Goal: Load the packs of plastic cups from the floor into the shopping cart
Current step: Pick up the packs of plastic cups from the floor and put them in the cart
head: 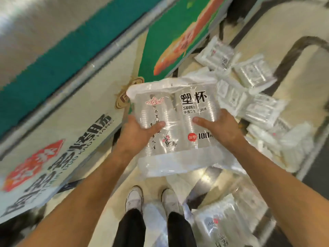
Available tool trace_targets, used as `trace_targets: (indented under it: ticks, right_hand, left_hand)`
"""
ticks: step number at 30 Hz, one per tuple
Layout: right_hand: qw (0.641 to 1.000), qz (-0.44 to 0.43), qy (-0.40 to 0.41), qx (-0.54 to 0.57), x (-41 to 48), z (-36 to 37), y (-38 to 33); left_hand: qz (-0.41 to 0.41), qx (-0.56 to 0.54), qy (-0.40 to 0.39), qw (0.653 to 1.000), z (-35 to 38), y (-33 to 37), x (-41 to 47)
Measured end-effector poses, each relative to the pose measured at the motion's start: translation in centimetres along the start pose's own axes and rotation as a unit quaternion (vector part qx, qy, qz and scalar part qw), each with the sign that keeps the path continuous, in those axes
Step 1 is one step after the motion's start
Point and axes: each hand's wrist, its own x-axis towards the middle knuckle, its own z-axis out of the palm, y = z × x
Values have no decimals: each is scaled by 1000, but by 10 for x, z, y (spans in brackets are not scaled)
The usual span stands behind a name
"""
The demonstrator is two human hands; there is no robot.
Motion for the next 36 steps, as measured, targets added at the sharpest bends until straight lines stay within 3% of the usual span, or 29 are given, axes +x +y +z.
trace_targets:
  ticks: [2,7,13,20,25,31,36]
  right_hand:
    - [1000,-15,2,-4,-42,-48,-48]
    - [997,-67,-21,29,-153,-127,-162]
    - [972,-193,-119,64,-273,-122,-278]
    - [915,-308,-258,-50,-416,0,-389]
    - [833,-408,-357,-112,-568,98,-450]
    - [750,-454,-443,-186,-753,237,-459]
    - [665,-479,-531,-214,-902,329,-444]
  left_hand:
    - [39,-13,14,999,-39,47,-42]
    - [7,-34,46,998,-145,133,-160]
    - [9,-73,135,988,-276,148,-319]
    - [-72,-197,310,927,-392,33,-500]
    - [-151,-258,428,853,-440,-71,-640]
    - [-213,-328,520,759,-473,-197,-805]
    - [-234,-352,571,704,-487,-306,-917]
